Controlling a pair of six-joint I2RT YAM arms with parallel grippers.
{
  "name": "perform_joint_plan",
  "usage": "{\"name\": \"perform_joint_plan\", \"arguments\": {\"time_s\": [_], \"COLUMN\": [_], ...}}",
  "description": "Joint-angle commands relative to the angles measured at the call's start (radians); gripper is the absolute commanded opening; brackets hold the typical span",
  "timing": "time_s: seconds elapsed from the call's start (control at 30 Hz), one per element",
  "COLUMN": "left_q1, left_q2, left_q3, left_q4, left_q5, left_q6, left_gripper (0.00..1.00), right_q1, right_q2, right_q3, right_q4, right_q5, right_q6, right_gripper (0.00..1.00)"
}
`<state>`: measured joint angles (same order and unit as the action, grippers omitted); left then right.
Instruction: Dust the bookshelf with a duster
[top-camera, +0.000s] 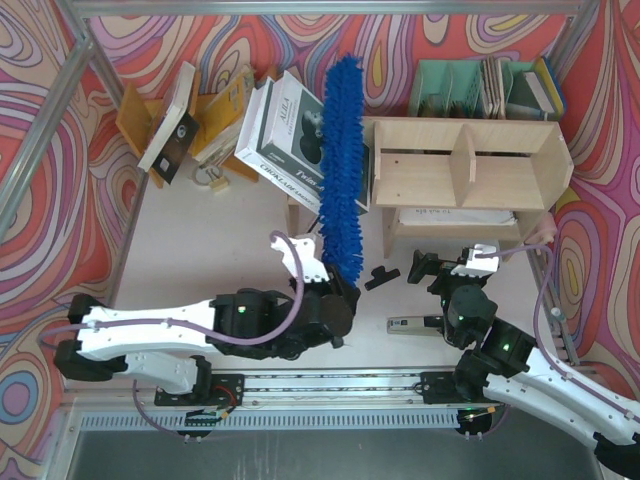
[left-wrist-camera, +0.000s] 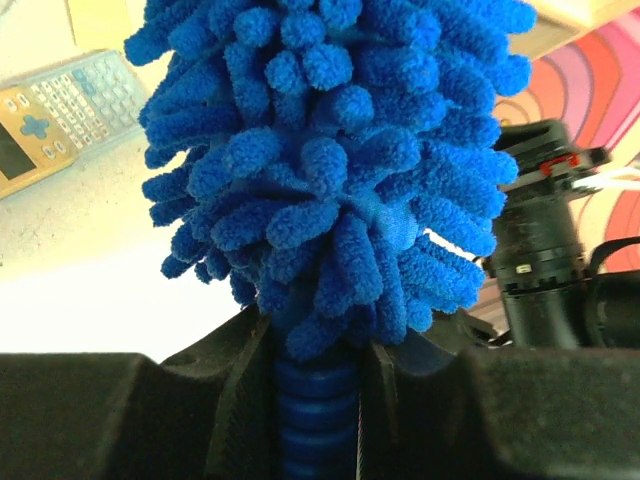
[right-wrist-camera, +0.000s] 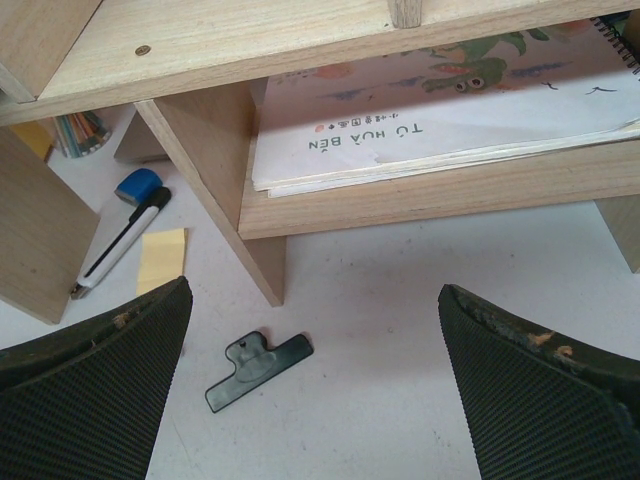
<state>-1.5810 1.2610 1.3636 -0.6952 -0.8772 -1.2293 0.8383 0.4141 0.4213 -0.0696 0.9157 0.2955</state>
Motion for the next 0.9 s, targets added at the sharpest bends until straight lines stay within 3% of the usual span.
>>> {"name": "perform_joint_plan", "arguments": {"time_s": [0.0, 0.13, 0.6, 0.87], "left_q1": [0.032, 0.061, 0.062, 0.062], "left_q2": [0.05, 0.062, -0.05, -0.016], "left_q3": [0.017, 0.01, -0.015, -0.021], "left_q4": [0.003, 0.025, 0.012, 0.037], "left_q5": [0.096, 0.163, 0.036, 0.08], "left_q6": [0.028, 0.037, 0.058, 0.06], "left_gripper": [0.0, 0.0, 0.0, 0.0], "right_q1": [0.001, 0.001, 0.001, 0.0], "right_q2": [0.004, 0.002, 0.002, 0.002], "right_q3": [0.019, 0.019, 0.019, 0.019], "right_q4": [0.002, 0.0, 0.001, -0.001], "right_q5": [0.024, 0.026, 0.028, 0.029], "right_q6": [0.008, 0.009, 0.007, 0.009], "right_gripper": [0.99, 0.99, 0.99, 0.99]}}
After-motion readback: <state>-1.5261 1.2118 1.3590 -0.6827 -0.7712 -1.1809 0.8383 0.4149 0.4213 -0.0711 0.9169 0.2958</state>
